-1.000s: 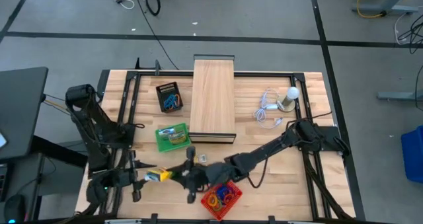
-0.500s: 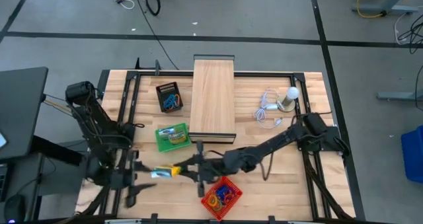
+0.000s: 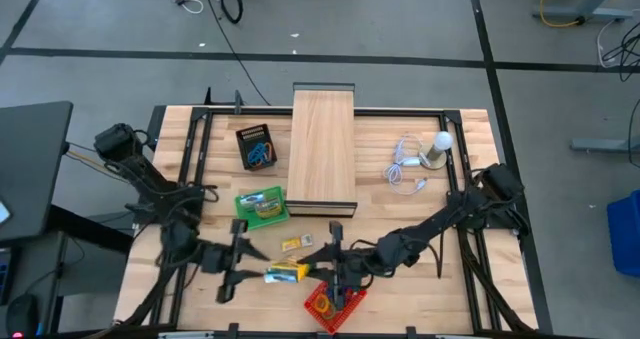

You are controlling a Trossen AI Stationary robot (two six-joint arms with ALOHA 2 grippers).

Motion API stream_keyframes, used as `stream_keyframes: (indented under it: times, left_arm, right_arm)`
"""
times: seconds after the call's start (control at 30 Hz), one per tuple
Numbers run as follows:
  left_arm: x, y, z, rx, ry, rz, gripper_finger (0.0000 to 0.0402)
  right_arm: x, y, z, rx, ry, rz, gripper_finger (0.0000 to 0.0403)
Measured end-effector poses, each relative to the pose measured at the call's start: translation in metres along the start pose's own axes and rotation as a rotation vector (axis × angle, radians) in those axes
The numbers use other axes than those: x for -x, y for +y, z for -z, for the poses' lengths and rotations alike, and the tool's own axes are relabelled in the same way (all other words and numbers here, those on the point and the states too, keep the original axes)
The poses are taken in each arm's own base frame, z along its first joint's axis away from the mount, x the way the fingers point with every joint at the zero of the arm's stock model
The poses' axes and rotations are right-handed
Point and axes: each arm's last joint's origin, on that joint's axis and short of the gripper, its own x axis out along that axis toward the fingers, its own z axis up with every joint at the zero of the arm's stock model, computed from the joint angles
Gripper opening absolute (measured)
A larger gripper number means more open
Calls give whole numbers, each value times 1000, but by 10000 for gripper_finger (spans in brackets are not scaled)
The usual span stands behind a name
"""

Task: Pick & Place Office Desk Supplies
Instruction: Put the large yellow crayon box into the green basket

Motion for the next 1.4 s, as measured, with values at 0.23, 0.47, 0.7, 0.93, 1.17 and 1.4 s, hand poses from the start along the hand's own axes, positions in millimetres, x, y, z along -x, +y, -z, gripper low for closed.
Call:
stream_keyframes:
  times: [0.23,0.47,0.7,0.93,1.17,1.4]
  left_arm:
    - [-17,21,10,0,0,-11,163]
    - [-25,31,12,-9,-48,40,180]
    - [-25,31,13,-44,-55,81,204]
    - [-24,27,13,-44,-42,102,253]
    - [-24,27,12,-64,-62,94,265]
    - [-25,31,10,-61,-96,74,233]
  right_arm:
    - [4,-3,5,29,2,33,84]
    - [-1,-12,10,26,-25,13,81]
    - [-1,-17,10,50,-21,9,80]
    - [0,-25,6,62,10,39,77]
    - [0,-27,5,51,7,40,77]
    - [-1,-31,5,20,-1,25,77]
